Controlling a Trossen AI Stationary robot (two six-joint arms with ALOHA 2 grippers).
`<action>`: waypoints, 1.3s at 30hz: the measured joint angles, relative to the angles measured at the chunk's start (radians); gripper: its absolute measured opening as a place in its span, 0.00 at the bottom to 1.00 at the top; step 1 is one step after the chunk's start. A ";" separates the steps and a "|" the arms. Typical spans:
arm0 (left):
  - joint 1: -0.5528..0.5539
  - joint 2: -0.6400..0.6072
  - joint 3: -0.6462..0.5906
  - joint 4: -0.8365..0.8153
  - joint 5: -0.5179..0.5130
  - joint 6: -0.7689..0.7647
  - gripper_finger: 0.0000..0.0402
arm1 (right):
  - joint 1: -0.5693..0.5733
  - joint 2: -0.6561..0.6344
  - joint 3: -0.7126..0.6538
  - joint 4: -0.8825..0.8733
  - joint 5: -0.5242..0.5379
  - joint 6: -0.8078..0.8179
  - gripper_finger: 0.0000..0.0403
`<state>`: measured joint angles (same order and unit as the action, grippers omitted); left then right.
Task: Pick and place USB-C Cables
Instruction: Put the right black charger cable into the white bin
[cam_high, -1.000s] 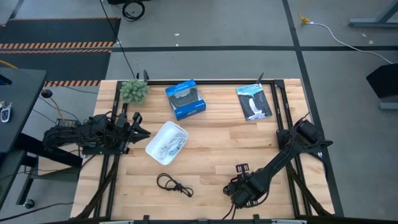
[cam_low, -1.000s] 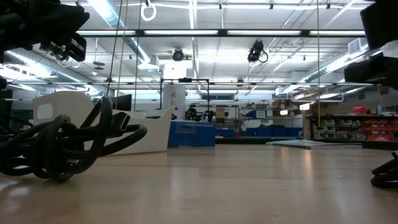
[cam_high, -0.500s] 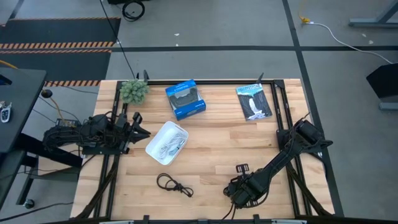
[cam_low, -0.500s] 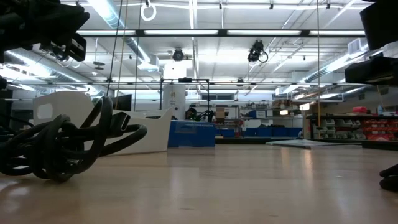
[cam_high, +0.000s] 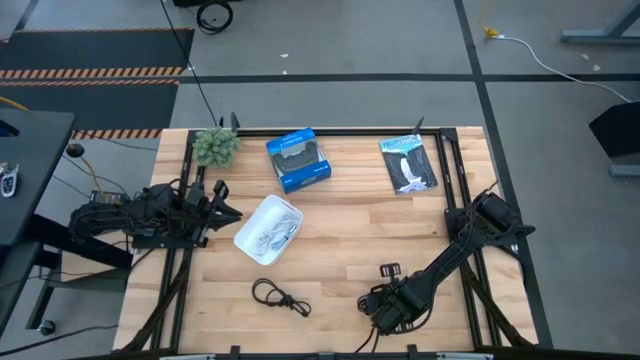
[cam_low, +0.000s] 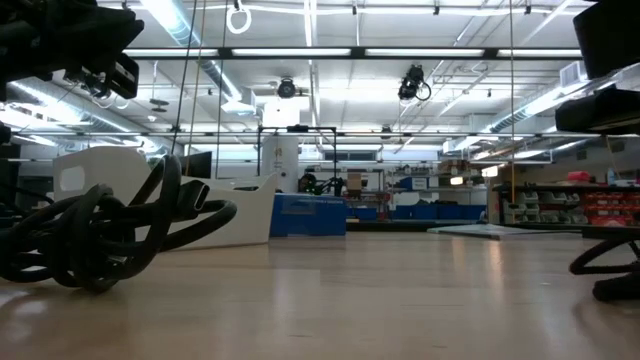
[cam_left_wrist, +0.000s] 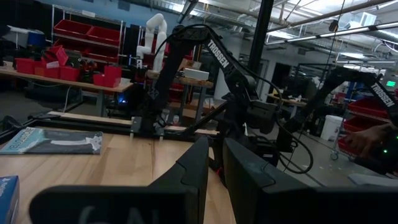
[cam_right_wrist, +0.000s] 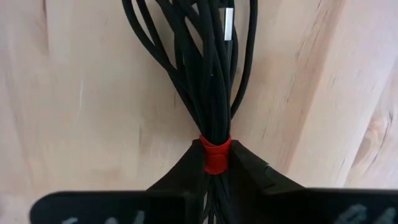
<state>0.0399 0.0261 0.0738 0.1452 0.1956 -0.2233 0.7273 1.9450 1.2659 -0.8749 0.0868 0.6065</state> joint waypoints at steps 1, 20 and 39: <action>0.000 0.000 0.000 0.000 0.000 0.000 0.14 | 0.000 0.000 0.000 0.000 0.000 0.004 0.12; 0.000 0.000 0.000 0.000 0.000 0.000 0.14 | -0.112 0.000 0.205 -0.163 0.044 -0.067 0.12; 0.000 0.000 0.000 0.000 0.000 0.000 0.14 | -0.247 0.001 0.364 -0.151 0.089 -0.178 0.12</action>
<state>0.0398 0.0261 0.0738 0.1455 0.1959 -0.2234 0.4801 1.9457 1.6296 -1.0261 0.1760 0.4283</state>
